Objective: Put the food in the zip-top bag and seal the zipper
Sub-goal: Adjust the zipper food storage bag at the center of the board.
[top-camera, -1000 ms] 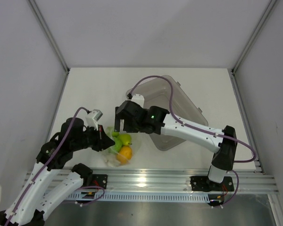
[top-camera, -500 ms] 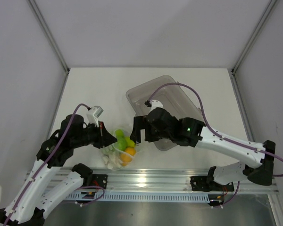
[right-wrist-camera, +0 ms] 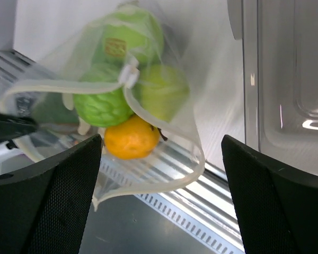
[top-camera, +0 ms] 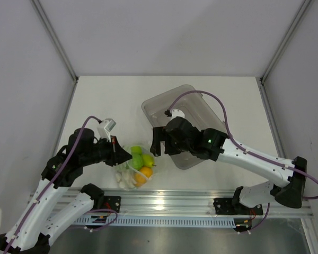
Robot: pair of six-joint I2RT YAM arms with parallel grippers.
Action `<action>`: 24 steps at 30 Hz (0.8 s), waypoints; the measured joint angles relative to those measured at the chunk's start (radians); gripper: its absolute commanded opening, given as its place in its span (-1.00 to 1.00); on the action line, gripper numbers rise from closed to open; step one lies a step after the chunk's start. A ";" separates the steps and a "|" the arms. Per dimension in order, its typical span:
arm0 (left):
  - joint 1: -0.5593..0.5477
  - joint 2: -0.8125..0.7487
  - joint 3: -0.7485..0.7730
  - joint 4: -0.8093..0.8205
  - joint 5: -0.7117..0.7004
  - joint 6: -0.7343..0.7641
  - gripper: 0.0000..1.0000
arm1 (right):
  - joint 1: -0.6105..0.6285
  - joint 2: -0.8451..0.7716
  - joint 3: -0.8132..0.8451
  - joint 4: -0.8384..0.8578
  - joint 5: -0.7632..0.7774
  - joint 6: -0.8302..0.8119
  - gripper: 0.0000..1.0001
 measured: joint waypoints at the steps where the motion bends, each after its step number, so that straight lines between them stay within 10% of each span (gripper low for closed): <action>1: 0.000 0.000 0.000 0.000 0.000 0.000 -0.99 | -0.001 -0.005 -0.019 -0.001 0.002 0.004 0.85; 16: 0.000 0.001 0.002 0.000 0.001 0.000 -0.99 | 0.018 -0.046 -0.233 0.074 -0.029 0.094 0.50; 24: 0.000 0.012 0.002 0.000 0.022 0.012 -0.99 | 0.018 0.008 -0.257 0.194 -0.097 0.067 -1.00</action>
